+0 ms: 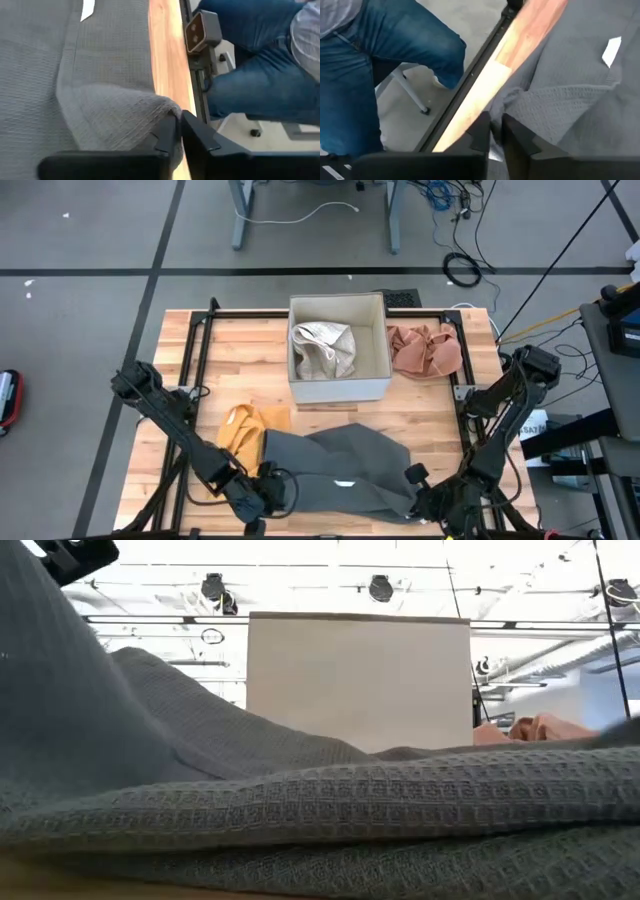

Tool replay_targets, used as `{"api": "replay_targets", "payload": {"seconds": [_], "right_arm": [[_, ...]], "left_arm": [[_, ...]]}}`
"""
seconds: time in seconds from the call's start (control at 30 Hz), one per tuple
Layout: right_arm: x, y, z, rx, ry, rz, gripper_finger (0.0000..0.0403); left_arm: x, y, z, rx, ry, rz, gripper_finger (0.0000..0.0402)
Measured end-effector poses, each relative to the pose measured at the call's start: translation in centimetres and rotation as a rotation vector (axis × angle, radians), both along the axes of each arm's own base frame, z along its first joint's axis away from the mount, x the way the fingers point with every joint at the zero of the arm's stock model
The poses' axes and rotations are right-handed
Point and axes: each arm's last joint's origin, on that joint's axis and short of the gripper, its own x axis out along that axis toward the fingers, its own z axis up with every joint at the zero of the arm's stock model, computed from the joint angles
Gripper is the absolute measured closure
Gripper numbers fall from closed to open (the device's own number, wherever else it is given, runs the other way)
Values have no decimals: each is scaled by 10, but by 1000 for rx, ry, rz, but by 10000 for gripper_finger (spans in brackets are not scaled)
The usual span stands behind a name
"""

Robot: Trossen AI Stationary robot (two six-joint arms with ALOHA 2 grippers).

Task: Fold towel
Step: Fold the gray towel

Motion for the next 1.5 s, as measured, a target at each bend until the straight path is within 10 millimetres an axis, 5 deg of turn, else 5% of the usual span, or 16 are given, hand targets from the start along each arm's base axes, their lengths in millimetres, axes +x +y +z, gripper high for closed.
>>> {"api": "replay_targets", "payload": {"seconds": [0.37,0.6,1.13,1.5], "right_arm": [[-3,3,-6,77,101,-99,218],[-8,4,-7,91,151,-111,196],[4,-28,-16,-224,19,-336,220],[6,-30,-16,-239,0,-353,220]], "left_arm": [[10,-7,13,-139,-127,18,229],[15,-1,19,-165,-134,-86,216],[20,118,29,434,-11,465,216],[25,160,5,160,299,389,216]]}}
